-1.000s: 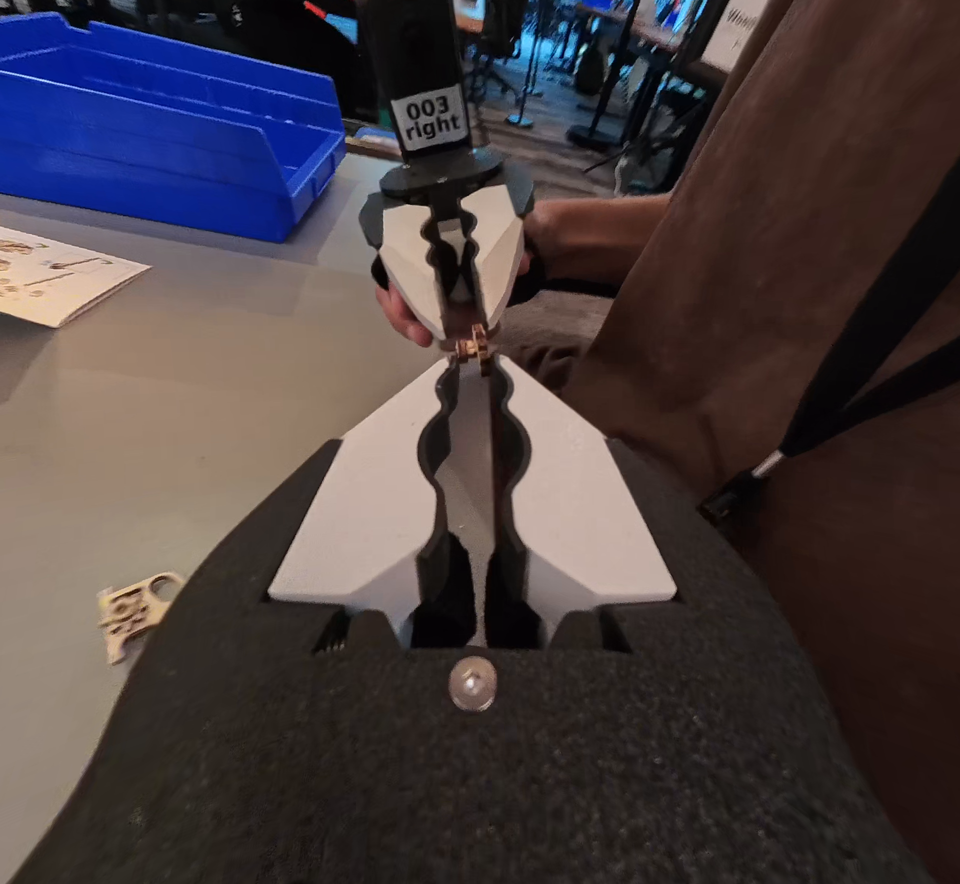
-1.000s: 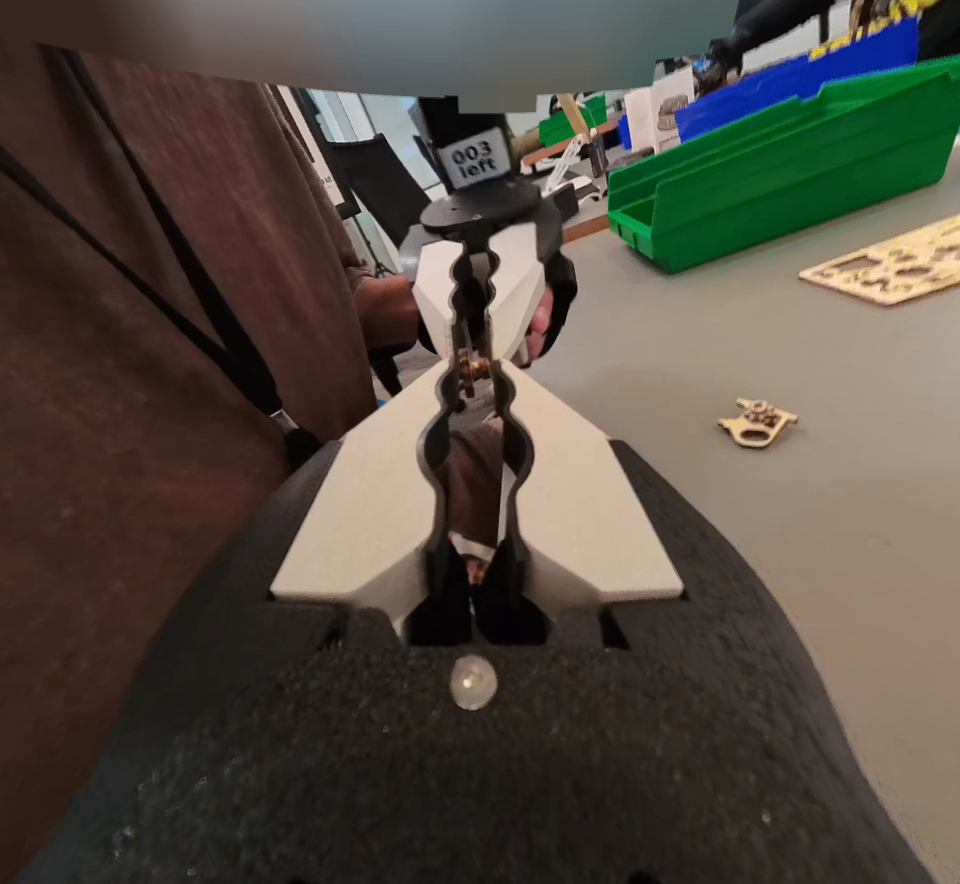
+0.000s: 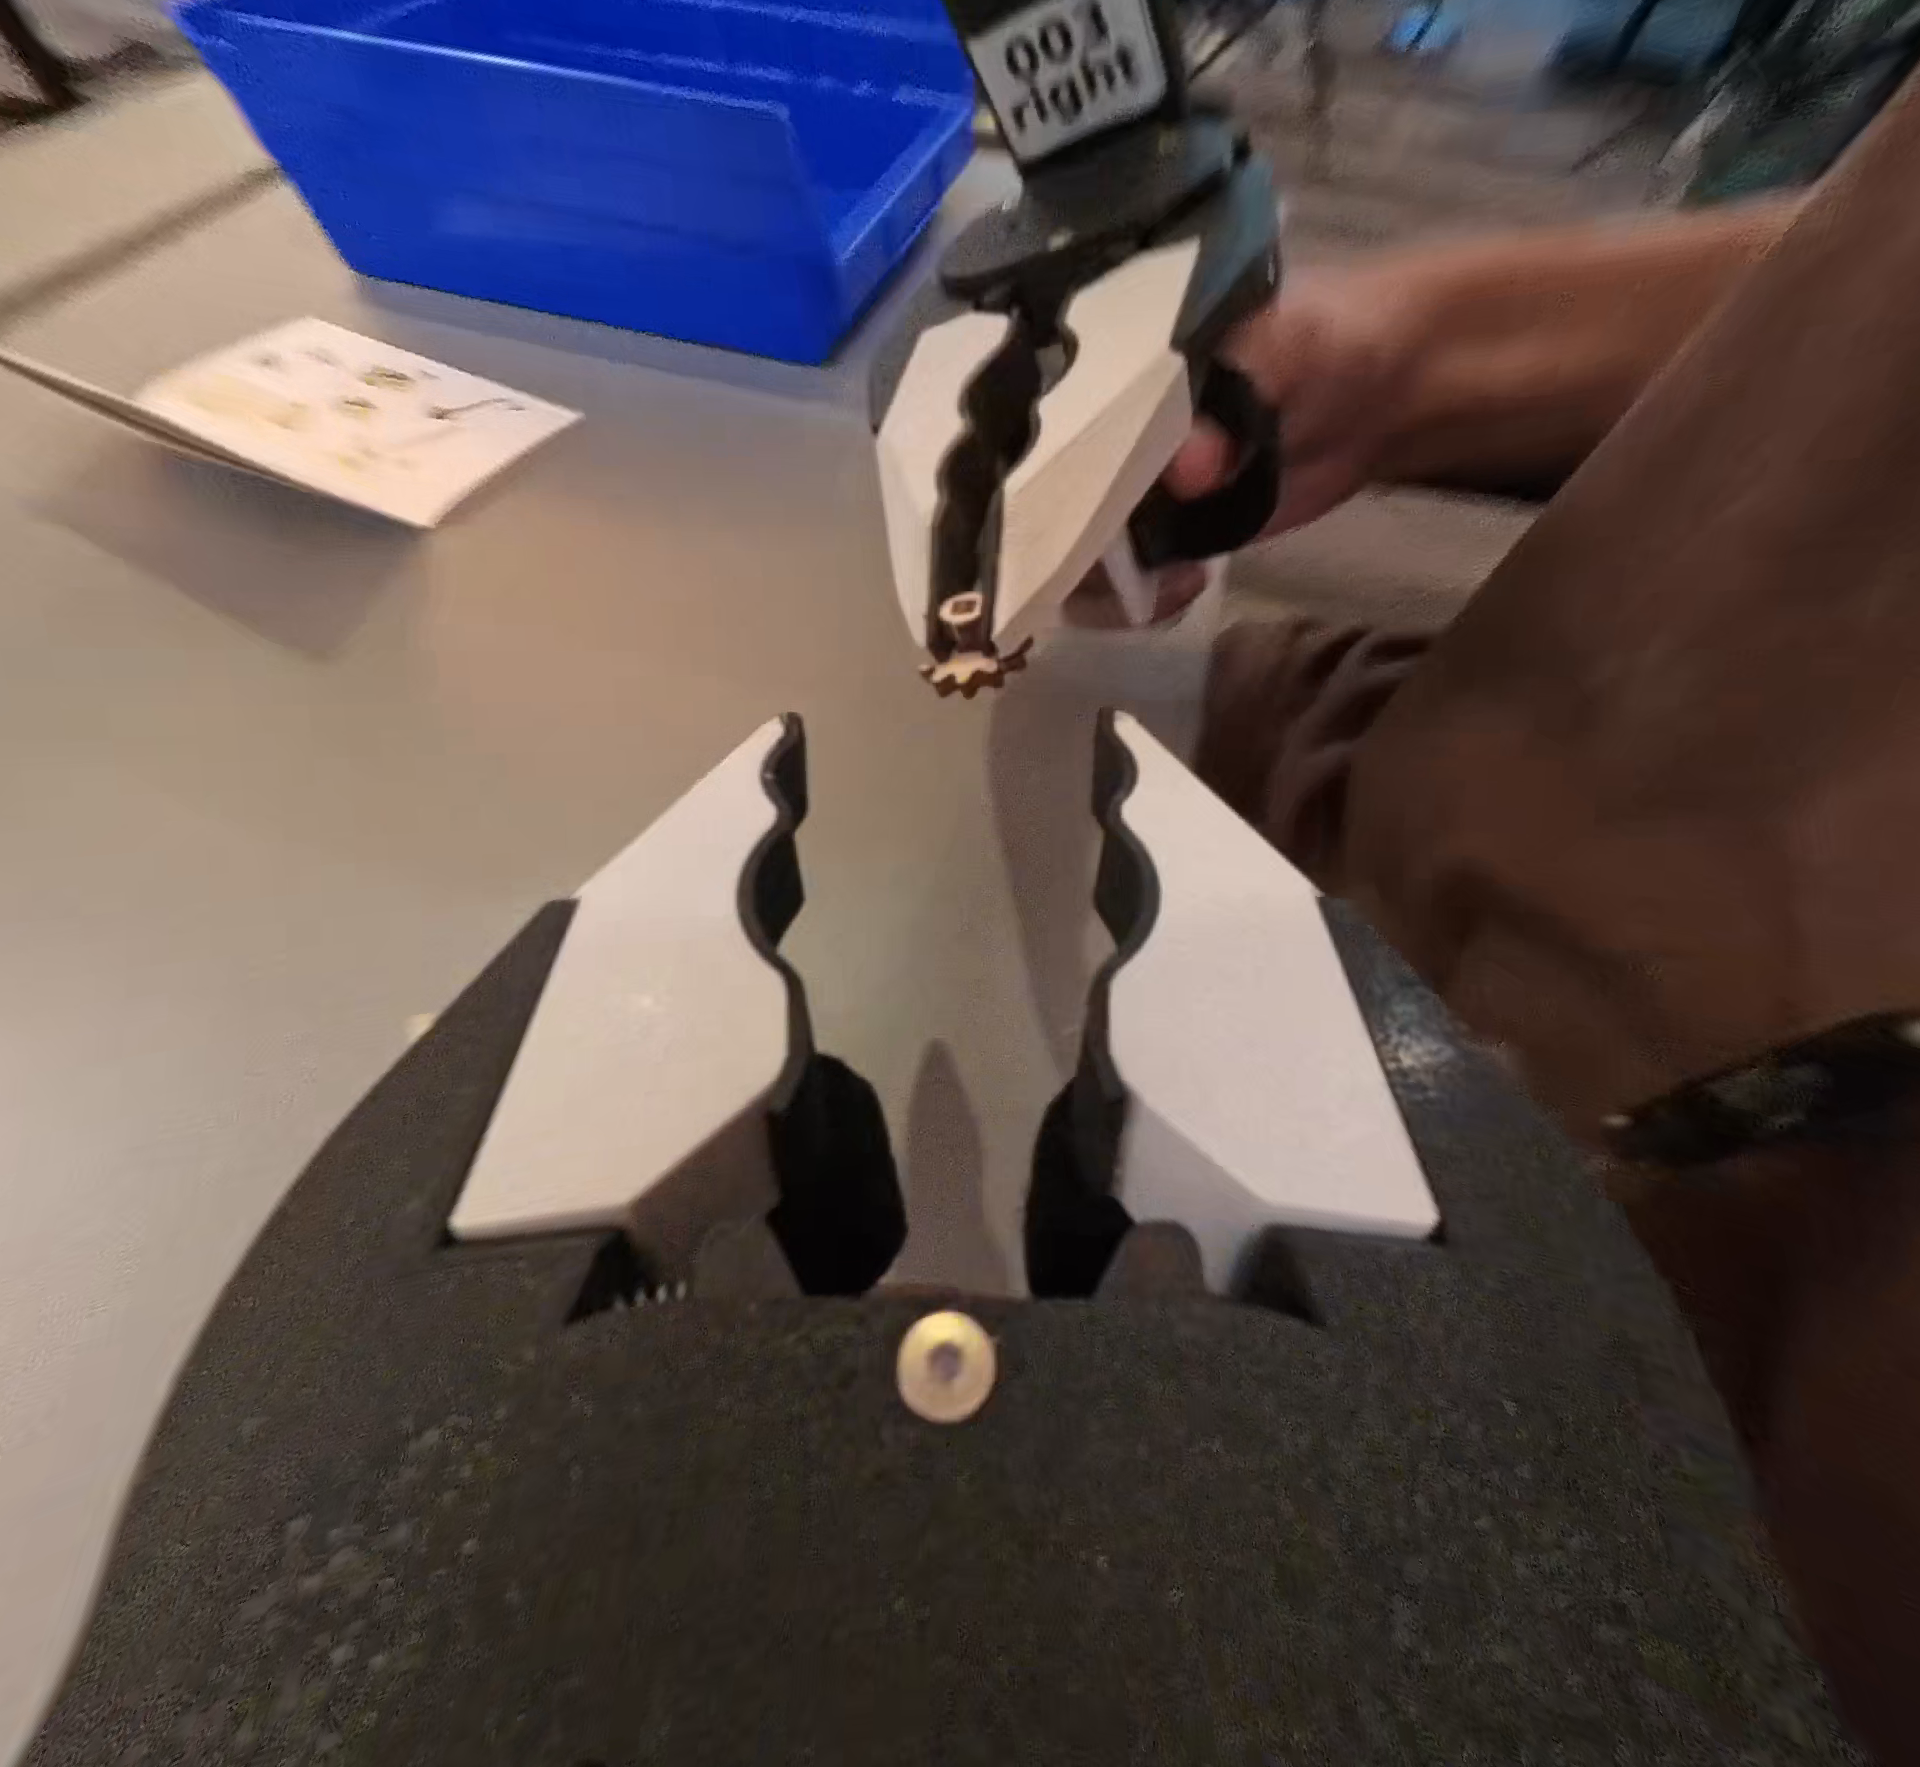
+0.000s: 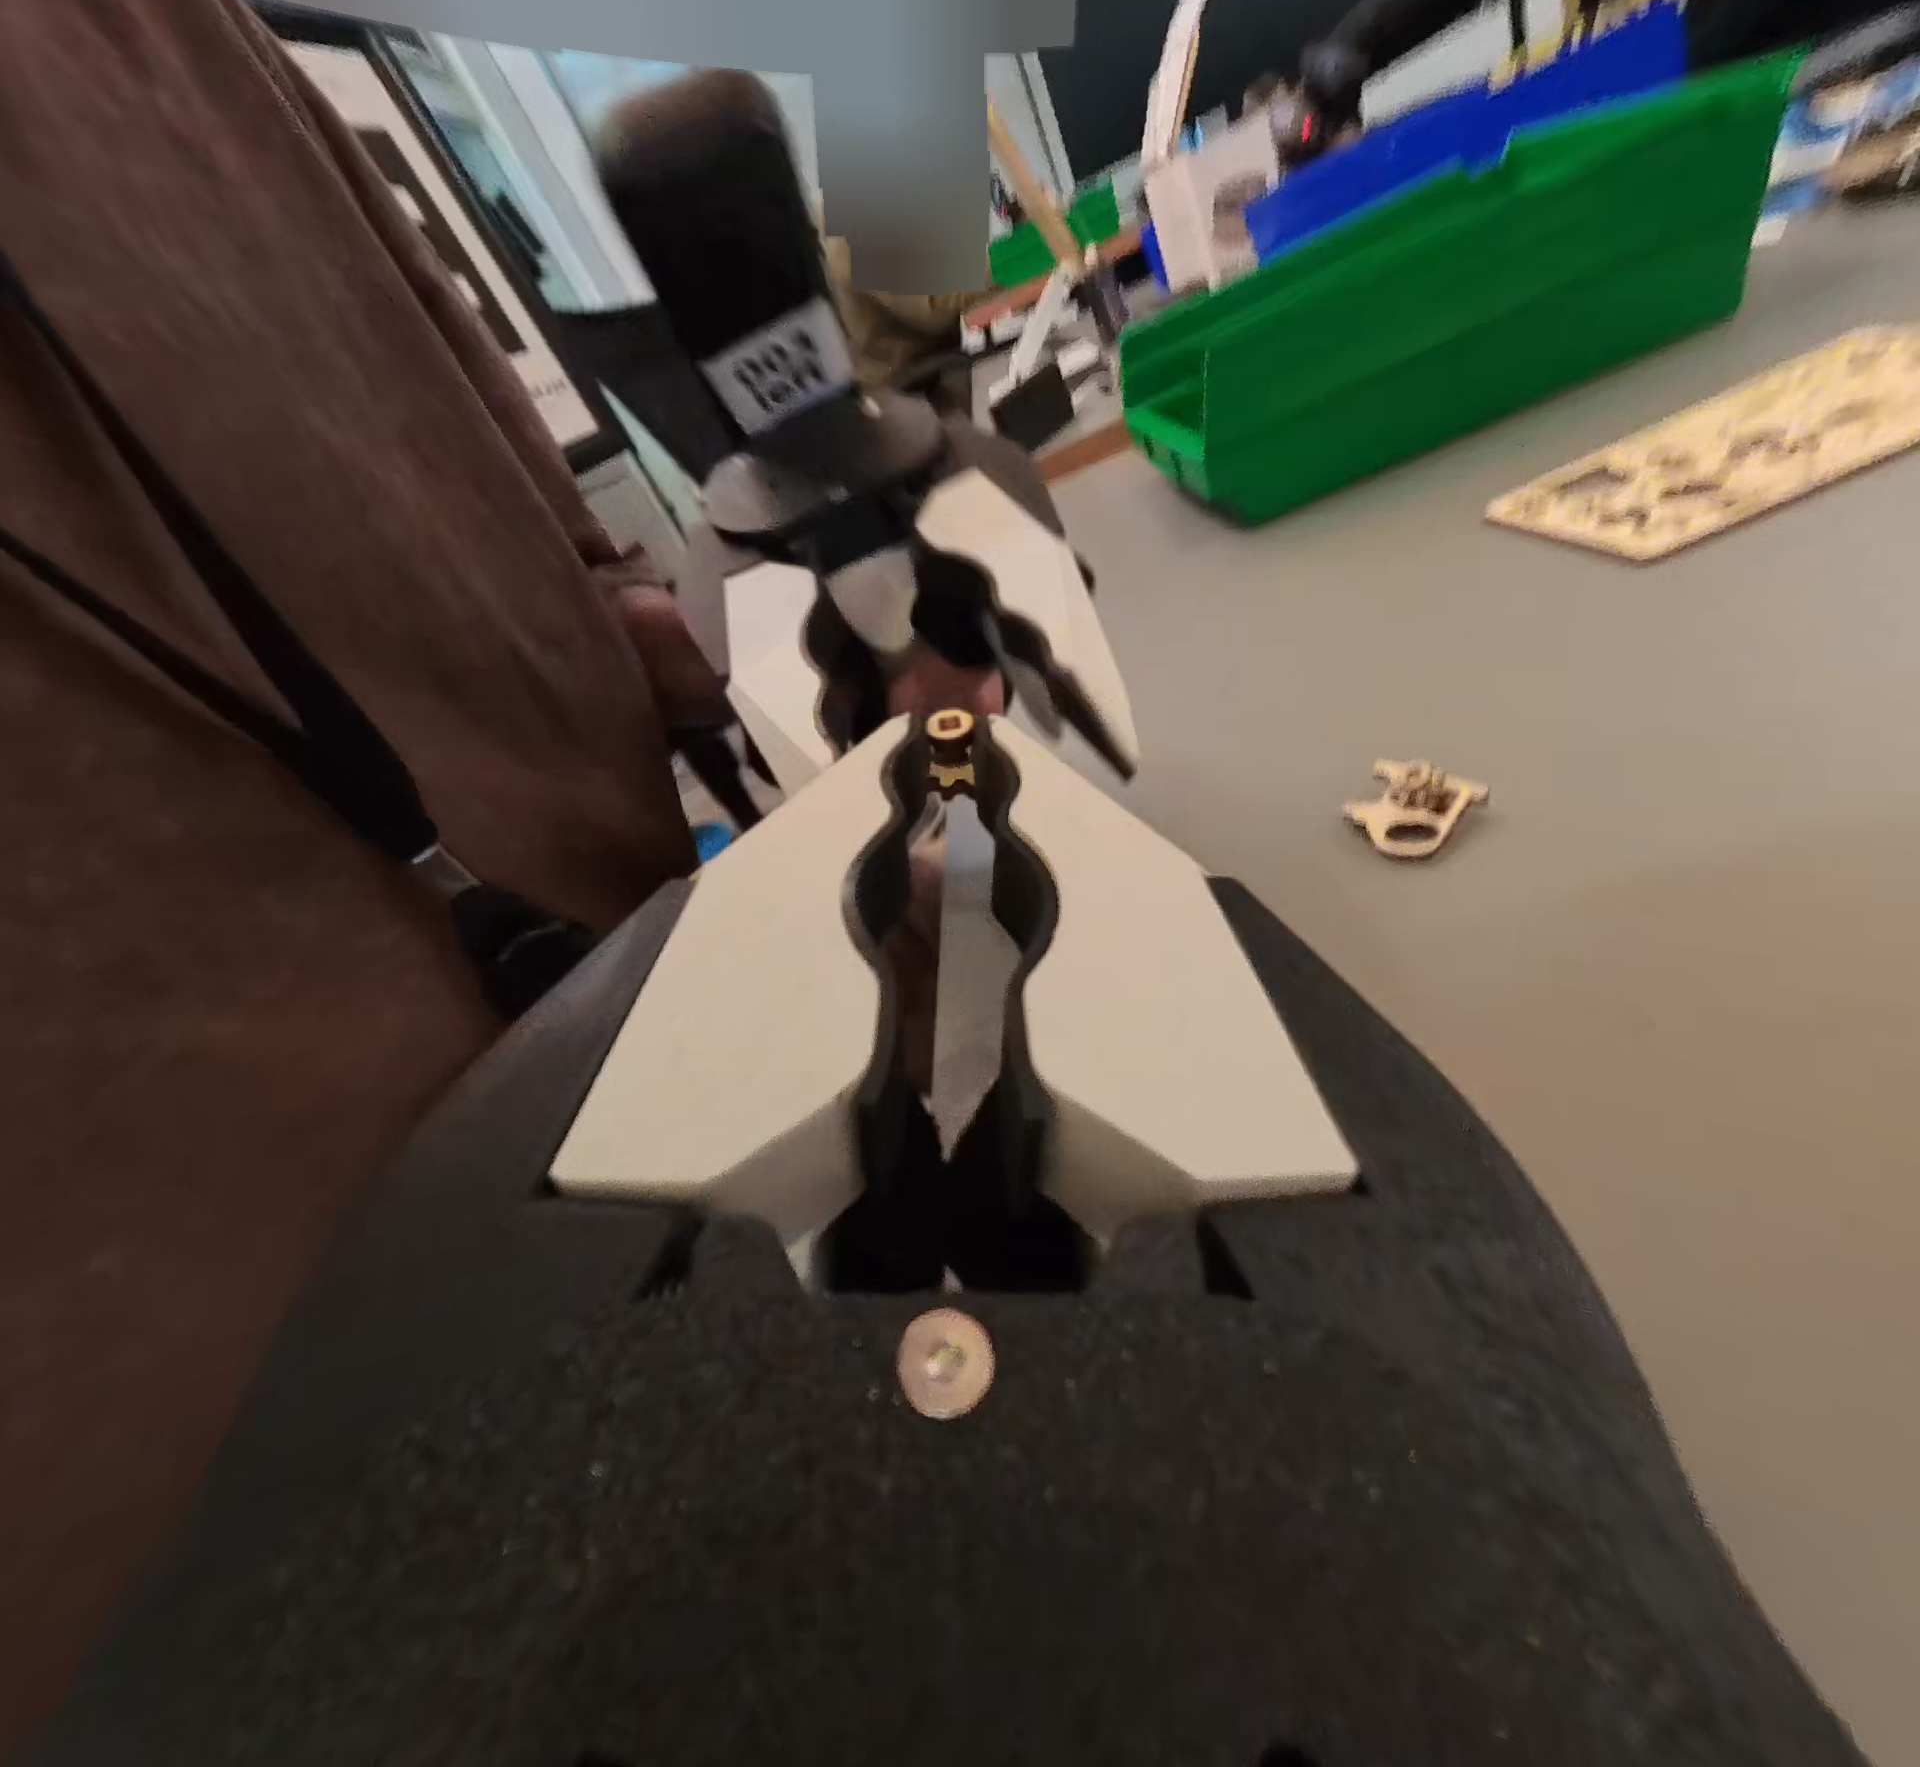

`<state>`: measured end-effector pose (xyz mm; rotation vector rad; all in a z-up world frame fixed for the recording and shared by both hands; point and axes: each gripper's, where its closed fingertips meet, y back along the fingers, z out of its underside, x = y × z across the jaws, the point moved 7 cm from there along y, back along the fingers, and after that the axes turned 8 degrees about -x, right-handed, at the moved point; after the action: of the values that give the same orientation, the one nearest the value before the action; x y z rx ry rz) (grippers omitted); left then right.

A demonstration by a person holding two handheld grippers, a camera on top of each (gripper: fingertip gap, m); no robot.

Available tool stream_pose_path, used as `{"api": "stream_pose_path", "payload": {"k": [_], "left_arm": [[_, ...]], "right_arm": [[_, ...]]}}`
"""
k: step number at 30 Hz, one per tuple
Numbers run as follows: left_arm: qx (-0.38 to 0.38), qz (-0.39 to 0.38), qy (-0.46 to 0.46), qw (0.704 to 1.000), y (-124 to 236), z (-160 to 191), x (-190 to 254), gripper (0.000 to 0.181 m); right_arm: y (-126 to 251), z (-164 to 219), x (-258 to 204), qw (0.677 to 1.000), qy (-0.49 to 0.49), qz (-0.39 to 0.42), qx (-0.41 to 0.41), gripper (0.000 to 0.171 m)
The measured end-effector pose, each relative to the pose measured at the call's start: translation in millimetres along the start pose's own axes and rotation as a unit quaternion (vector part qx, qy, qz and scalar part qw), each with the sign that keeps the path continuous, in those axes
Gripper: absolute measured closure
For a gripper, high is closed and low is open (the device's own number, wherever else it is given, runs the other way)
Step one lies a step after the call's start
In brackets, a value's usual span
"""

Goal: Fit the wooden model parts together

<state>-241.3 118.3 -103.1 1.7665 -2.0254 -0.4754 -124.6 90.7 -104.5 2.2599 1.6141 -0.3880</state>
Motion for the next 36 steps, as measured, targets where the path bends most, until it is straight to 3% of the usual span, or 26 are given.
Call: {"api": "stream_pose_path", "payload": {"k": [6,8,18,24,33,34,36], "left_arm": [[0.07,0.109,0.087,0.988,2,-13,1,0.144],[0.079,0.109,0.083,0.987,4,-15,3,0.157],[0.055,0.058,0.021,0.997,8,-12,5,0.164],[0.076,0.075,0.07,0.992,11,-11,-5,0.164],[0.042,-0.035,0.036,0.998,6,-7,-18,0.166],[0.021,-0.064,0.02,0.998,6,-3,-19,0.175],[-0.052,-0.124,-0.023,0.991,3,18,-24,0.181]], "right_arm": [[-2,-4,-7,0.999,0.026,-0.01,0.025,0.163],[-2,-5,-8,0.999,0.026,-0.015,0.035,0.163],[-6,-4,-8,0.999,0.007,-0.032,0.038,0.164],[-9,-8,0,0.997,-0.031,-0.027,0.059,0.165],[-14,-4,18,0.986,-0.134,-0.005,0.103,0.165],[-12,-5,19,0.982,-0.144,-0.007,0.121,0.163],[36,-22,43,0.936,-0.202,0.021,0.288,0.164]]}}
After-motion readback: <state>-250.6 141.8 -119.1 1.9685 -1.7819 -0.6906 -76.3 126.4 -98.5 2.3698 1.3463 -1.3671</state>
